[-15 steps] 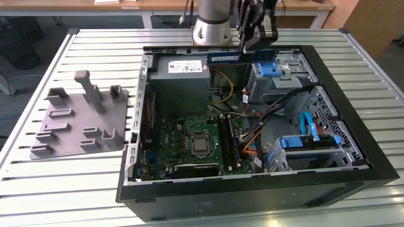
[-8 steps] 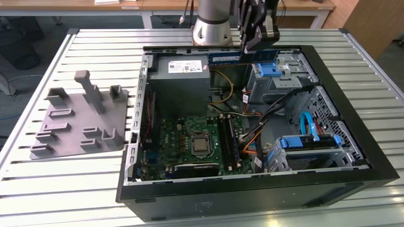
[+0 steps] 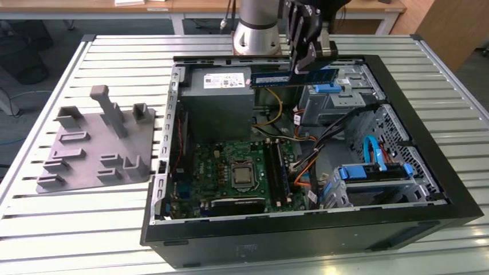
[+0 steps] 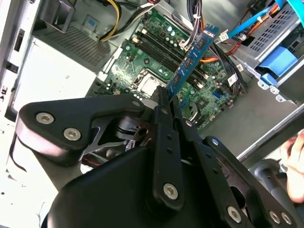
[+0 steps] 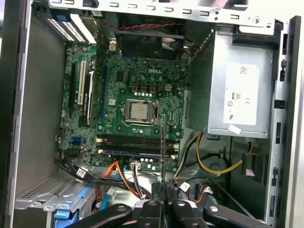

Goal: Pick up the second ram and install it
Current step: 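Pick up the second ram and move it above second insertion slot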

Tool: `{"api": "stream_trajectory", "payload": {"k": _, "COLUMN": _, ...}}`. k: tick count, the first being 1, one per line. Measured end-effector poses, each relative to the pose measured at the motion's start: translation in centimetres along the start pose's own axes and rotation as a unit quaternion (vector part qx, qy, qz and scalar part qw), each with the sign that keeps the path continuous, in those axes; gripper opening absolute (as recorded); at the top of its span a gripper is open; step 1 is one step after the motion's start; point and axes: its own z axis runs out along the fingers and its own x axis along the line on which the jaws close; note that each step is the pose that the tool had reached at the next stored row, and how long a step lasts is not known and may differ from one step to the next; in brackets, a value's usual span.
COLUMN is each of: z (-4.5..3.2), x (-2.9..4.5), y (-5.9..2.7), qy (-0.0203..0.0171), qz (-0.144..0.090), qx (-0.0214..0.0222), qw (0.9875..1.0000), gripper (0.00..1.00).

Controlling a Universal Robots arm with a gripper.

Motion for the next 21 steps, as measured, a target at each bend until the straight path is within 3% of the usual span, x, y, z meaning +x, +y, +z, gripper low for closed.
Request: {"api": "stream_trajectory", "payload": {"k": 21, "z": 3.4, "x": 0.32, "y": -0.03, "qy": 0.0002, "qz": 0.0, "qx": -0.0003, "qw": 1.0, "gripper": 0.14}}
